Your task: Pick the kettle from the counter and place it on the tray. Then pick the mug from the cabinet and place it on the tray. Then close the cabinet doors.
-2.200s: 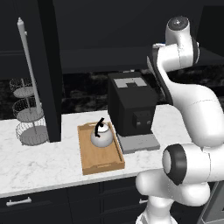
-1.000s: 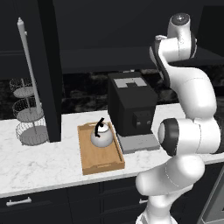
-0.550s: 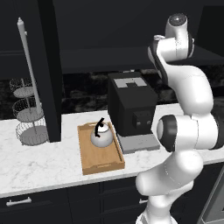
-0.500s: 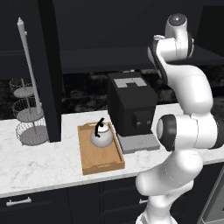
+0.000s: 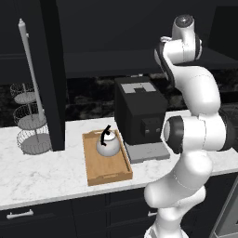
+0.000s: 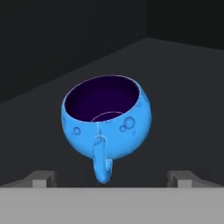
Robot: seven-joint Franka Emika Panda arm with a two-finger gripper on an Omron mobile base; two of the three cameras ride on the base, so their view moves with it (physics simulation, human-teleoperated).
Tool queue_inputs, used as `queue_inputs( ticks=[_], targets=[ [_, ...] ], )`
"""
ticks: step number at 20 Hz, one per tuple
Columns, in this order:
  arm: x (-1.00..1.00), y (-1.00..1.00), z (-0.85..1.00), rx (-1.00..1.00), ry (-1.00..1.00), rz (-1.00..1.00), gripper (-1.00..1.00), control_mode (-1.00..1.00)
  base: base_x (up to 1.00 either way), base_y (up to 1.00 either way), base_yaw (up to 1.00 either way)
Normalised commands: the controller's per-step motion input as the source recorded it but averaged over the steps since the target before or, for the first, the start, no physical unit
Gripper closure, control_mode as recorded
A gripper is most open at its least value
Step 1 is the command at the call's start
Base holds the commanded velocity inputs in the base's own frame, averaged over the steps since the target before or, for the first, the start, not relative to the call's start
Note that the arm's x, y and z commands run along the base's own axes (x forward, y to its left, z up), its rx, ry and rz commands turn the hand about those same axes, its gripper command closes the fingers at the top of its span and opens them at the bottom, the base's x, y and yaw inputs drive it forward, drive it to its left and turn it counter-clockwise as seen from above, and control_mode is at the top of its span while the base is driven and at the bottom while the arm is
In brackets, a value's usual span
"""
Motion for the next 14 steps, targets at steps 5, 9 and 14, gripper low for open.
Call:
queue_inputs(
  ticks=[5, 9, 14],
  targets=[
    [0.25, 0.00, -0.02, 0.00, 0.00, 0.00, -1.00, -1.00, 0.00, 0.00, 0.00],
    [0.26, 0.00, -0.10, 0.00, 0.00, 0.00, -1.00, -1.00, 0.00, 0.00, 0.00],
    [0.12, -0.06, -0.02, 0.01, 0.00, -0.02, -1.00, -1.00, 0.00, 0.00, 0.00]
  ],
)
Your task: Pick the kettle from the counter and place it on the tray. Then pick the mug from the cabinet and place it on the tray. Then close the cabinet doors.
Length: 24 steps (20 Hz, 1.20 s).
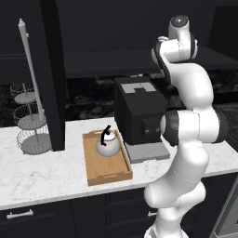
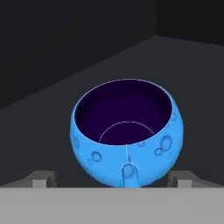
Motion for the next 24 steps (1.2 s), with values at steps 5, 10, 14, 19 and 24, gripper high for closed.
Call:
queue_inputs(
  ticks=[5, 10, 14, 19, 24],
  targets=[
    [0.00, -0.15, 0.00, 0.03, 0.00, -0.03, 1.00, -1.00, 0.00, 0.00, 0.00],
    [0.00, -0.12, -0.03, 0.03, 0.00, -0.04, 1.00, -1.00, 0.00, 0.00, 0.00],
    [0.00, -0.06, -0.08, 0.02, 0.00, -0.02, 1.00, -1.00, 0.00, 0.00, 0.00],
    [-0.02, -0.01, -0.09, 0.01, -0.03, 0.00, 1.00, -1.00, 0.00, 0.00, 0.00],
    [-0.58, 0.00, -0.09, 0.00, -0.11, 0.00, 1.00, -1.00, 0.00, 0.00, 0.00]
  ],
)
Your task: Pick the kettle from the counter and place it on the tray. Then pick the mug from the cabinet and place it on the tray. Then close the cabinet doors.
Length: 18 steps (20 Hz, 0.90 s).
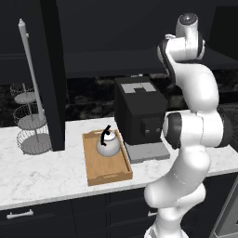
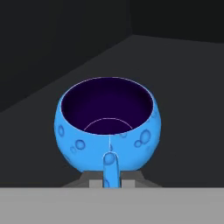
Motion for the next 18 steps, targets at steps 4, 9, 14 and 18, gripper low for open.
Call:
queue_inputs(
  ticks=[4, 9, 14, 18],
  targets=[
    [-0.99, 0.03, -0.19, 0.00, -0.15, 0.01, 1.00, -1.00, 0.00, 0.00, 0.00],
    [-1.00, 0.17, -0.01, -0.02, -0.12, 0.16, 1.00, -1.00, 0.00, 0.00, 0.00],
    [-1.00, 0.33, 0.04, -0.10, -0.06, 0.49, 1.00, -1.00, 0.00, 0.00, 0.00],
    [-1.00, 0.36, 0.08, -0.19, 0.00, 0.69, 1.00, -1.00, 0.00, 0.00, 0.00]
  ],
)
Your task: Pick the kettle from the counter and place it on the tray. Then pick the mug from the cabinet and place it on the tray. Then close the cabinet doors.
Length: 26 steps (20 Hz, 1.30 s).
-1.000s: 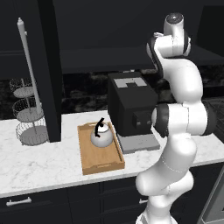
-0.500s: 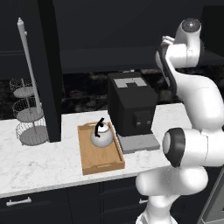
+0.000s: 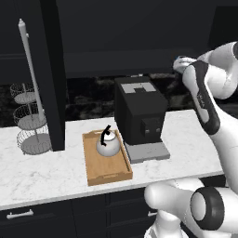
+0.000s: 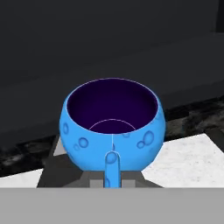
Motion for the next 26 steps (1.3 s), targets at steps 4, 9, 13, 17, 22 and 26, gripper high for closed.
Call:
queue_inputs(
  ticks=[4, 9, 13, 17, 22, 26],
  targets=[
    [-0.99, 0.53, 0.00, -0.21, 0.01, 0.79, 1.00, -1.00, 0.00, 0.00, 0.00],
    [-0.81, 0.84, -0.19, -0.18, 0.01, 0.84, 1.00, -1.00, 0.00, 0.00, 0.00],
    [-0.64, 1.00, -0.51, -0.12, 0.00, 0.59, 1.00, -1.00, 0.00, 0.00, 0.00],
    [-0.01, 0.76, -0.72, -0.01, 0.02, 0.05, 1.00, -1.00, 0.00, 0.00, 0.00],
    [0.00, 0.67, -0.89, 0.00, 0.00, 0.00, 1.00, -1.00, 0.00, 0.00, 0.00],
    [0.00, 0.79, -1.00, 0.00, 0.00, 0.00, 1.00, -1.00, 0.00, 0.00, 0.00]
  ],
)
